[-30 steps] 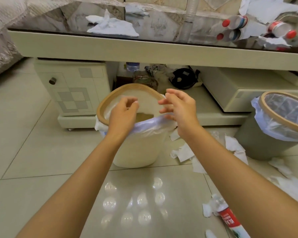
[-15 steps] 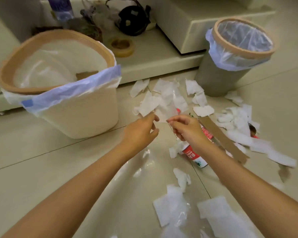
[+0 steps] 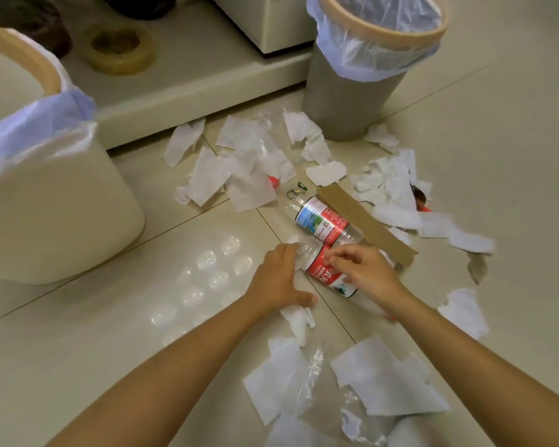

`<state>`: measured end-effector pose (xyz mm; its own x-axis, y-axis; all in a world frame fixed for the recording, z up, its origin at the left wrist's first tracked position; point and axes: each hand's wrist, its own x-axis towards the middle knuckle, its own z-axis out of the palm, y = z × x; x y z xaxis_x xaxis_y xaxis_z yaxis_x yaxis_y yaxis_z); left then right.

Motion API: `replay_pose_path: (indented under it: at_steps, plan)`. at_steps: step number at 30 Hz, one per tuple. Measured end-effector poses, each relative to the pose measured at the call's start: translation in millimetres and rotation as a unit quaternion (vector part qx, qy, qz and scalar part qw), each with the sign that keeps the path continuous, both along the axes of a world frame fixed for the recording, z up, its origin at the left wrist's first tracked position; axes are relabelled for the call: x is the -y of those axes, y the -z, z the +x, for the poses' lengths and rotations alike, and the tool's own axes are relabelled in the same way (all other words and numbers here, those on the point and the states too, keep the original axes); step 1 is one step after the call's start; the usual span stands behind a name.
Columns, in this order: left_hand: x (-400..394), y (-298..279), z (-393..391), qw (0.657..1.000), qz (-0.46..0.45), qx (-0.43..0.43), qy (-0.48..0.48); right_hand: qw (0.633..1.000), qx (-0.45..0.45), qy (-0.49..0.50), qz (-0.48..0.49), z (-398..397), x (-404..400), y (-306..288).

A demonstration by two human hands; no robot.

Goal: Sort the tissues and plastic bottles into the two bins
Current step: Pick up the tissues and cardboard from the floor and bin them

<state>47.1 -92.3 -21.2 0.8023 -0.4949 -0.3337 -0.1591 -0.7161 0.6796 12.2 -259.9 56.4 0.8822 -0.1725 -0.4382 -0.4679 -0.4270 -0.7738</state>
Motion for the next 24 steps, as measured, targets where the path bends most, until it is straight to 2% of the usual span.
replay_pose_path:
  at_steps: [3,5,7,9,11,13,15,18,21,24]
  plan:
    - [-1.0,10.0,0.6,0.998,0.033,0.054,-0.002,0.999,0.031,-0.007,-0.040,-0.6,3.4,5.0]
    - [-5.9,12.8,5.8,0.996,0.043,0.075,-0.001,0.990,0.067,-0.045,-0.117,-1.5,3.5,7.4]
    - [-11.0,12.6,13.9,0.996,0.048,0.075,0.000,0.954,0.113,-0.130,-0.247,-5.2,0.3,9.9]
    - [-15.9,8.2,22.0,0.996,0.070,0.051,-0.002,0.896,0.178,-0.232,-0.334,-10.3,-4.2,13.6]
    - [-21.8,1.5,28.2,0.993,0.107,0.037,0.012,0.850,0.212,-0.325,-0.357,-15.9,-7.8,18.7]
    - [-30.0,-2.5,27.8,0.992,0.102,0.033,0.063,0.824,0.210,-0.378,-0.365,-21.5,-11.7,26.3]
    - [-40.1,-3.2,17.1,0.988,0.045,0.023,0.148,0.819,0.192,-0.378,-0.386,-25.8,-16.8,32.1]
    - [-50.0,2.1,-17.6,0.964,0.015,0.071,0.256,0.836,0.137,-0.349,-0.400,-26.7,-22.5,36.2]
    - [-49.2,6.9,-48.6,0.957,0.005,0.100,0.271,0.848,0.114,-0.342,-0.388,-23.5,-22.4,38.5]
    - [-48.8,13.1,-62.6,0.939,0.045,0.146,0.308,0.847,0.110,-0.349,-0.386,-20.8,-25.0,39.3]
